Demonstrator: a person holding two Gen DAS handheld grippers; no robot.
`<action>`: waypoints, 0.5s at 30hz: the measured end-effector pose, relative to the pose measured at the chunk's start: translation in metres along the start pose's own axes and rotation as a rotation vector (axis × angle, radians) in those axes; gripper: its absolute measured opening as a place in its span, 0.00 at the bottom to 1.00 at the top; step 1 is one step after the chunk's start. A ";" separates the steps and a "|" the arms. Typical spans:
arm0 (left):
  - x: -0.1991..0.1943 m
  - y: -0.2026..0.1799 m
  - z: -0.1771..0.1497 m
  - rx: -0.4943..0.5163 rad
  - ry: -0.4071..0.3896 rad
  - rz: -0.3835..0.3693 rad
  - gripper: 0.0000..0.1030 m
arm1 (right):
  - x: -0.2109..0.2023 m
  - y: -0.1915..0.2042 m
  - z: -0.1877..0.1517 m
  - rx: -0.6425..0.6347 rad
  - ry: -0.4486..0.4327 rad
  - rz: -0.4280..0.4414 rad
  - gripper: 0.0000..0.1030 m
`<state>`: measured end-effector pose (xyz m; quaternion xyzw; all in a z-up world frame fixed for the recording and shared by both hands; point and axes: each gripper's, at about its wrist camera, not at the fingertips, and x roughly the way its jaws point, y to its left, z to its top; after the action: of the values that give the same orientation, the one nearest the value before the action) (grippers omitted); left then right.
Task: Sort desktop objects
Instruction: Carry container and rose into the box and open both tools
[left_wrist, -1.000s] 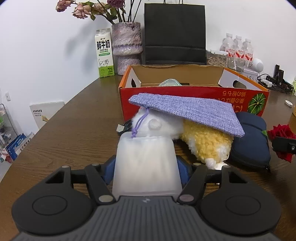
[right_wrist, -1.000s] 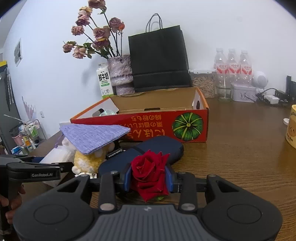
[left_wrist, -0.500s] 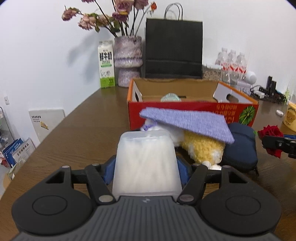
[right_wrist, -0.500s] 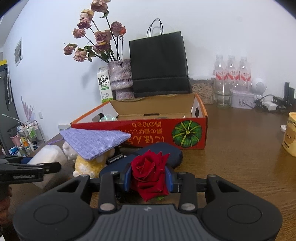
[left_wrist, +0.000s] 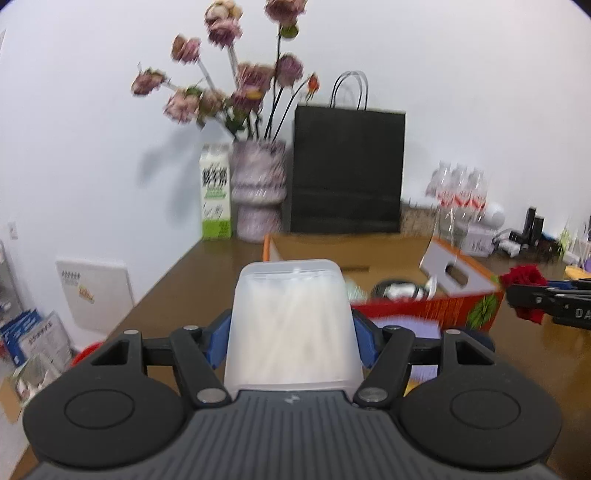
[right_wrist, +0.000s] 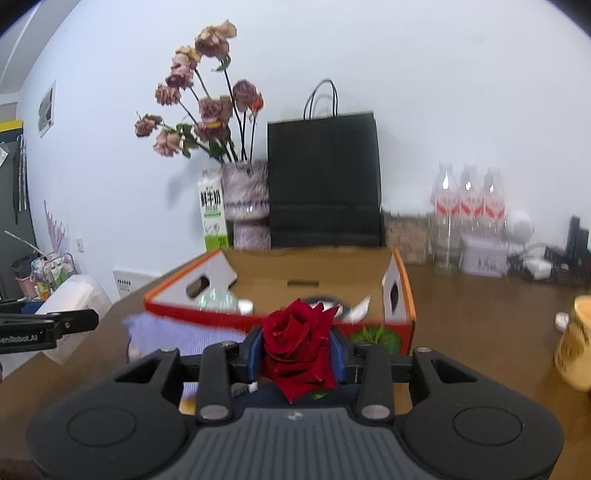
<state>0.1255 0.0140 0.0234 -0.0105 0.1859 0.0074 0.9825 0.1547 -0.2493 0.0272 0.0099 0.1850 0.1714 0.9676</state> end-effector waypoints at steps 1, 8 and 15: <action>0.003 -0.002 0.007 0.000 -0.010 -0.007 0.65 | 0.003 0.000 0.007 -0.001 -0.009 -0.001 0.34; 0.033 -0.015 0.047 -0.007 -0.065 -0.069 0.65 | 0.036 -0.002 0.044 0.011 -0.049 -0.006 0.34; 0.090 -0.025 0.077 -0.021 -0.056 -0.091 0.65 | 0.090 -0.006 0.072 0.008 -0.034 -0.013 0.34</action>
<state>0.2380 -0.0080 0.0625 -0.0288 0.1574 -0.0349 0.9865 0.2612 -0.2212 0.0622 0.0156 0.1695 0.1642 0.9716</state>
